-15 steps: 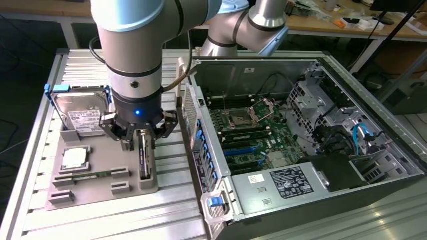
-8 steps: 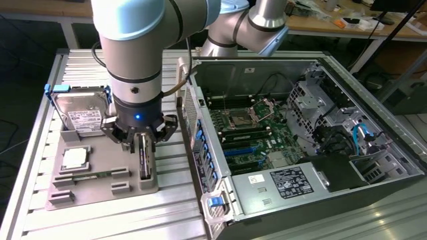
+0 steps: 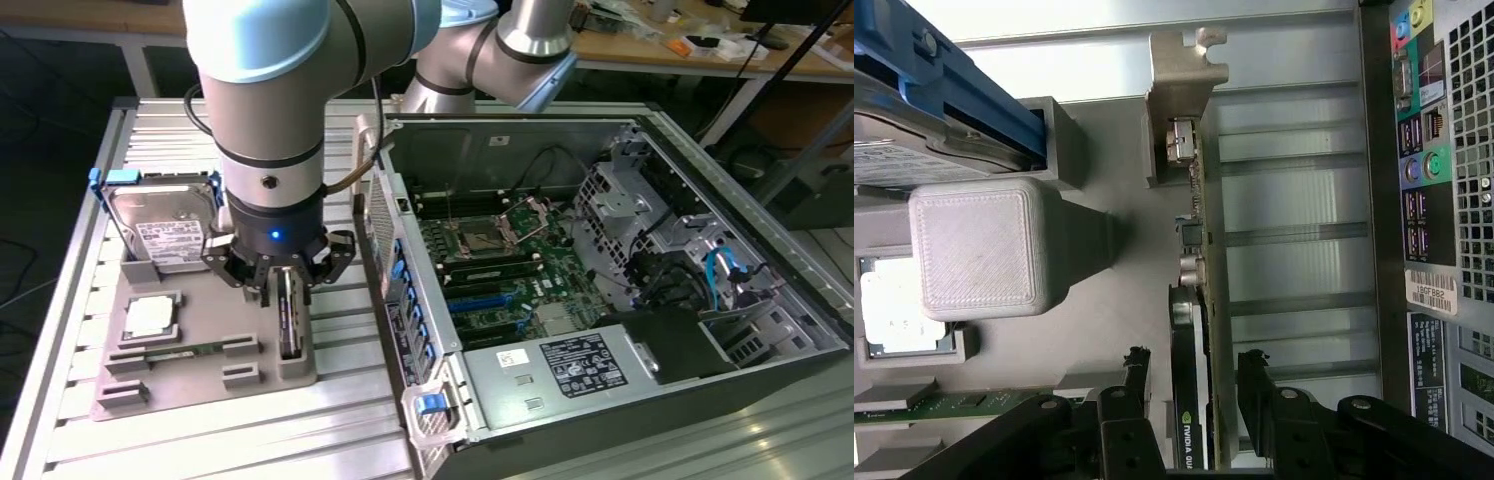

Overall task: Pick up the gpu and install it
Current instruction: 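Pick up the gpu and move the gpu toward the slot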

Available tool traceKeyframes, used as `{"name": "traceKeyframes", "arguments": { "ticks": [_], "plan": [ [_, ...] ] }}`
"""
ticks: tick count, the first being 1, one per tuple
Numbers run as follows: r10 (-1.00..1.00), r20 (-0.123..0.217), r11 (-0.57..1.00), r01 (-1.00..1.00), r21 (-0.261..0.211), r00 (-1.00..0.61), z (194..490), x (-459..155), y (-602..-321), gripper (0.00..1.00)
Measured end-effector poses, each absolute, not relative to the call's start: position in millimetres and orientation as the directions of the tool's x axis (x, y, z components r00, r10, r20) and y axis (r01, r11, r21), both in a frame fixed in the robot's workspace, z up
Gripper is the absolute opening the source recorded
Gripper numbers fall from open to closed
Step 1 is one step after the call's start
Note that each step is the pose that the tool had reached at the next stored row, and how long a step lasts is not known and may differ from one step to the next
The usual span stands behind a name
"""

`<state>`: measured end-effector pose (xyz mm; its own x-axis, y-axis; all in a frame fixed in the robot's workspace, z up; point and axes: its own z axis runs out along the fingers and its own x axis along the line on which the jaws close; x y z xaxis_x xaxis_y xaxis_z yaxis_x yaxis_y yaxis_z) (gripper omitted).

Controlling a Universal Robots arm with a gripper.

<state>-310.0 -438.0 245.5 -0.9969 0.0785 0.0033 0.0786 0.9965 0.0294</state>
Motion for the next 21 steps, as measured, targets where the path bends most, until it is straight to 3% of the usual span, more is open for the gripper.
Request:
{"name": "traceKeyframes", "arguments": {
  "ticks": [8,11,21],
  "plan": [
    [0.079,0.003,0.996,0.079,0.029,-0.997,245.5,-310.1,-438.0,0.47],
    [0.078,0.003,0.996,0.079,0.029,-0.997,245.6,-310.1,-438.0,0.28],
    [0.079,0.003,0.996,0.079,0.029,-0.997,245.5,-310.1,-438.0,0.27]
  ]
}}
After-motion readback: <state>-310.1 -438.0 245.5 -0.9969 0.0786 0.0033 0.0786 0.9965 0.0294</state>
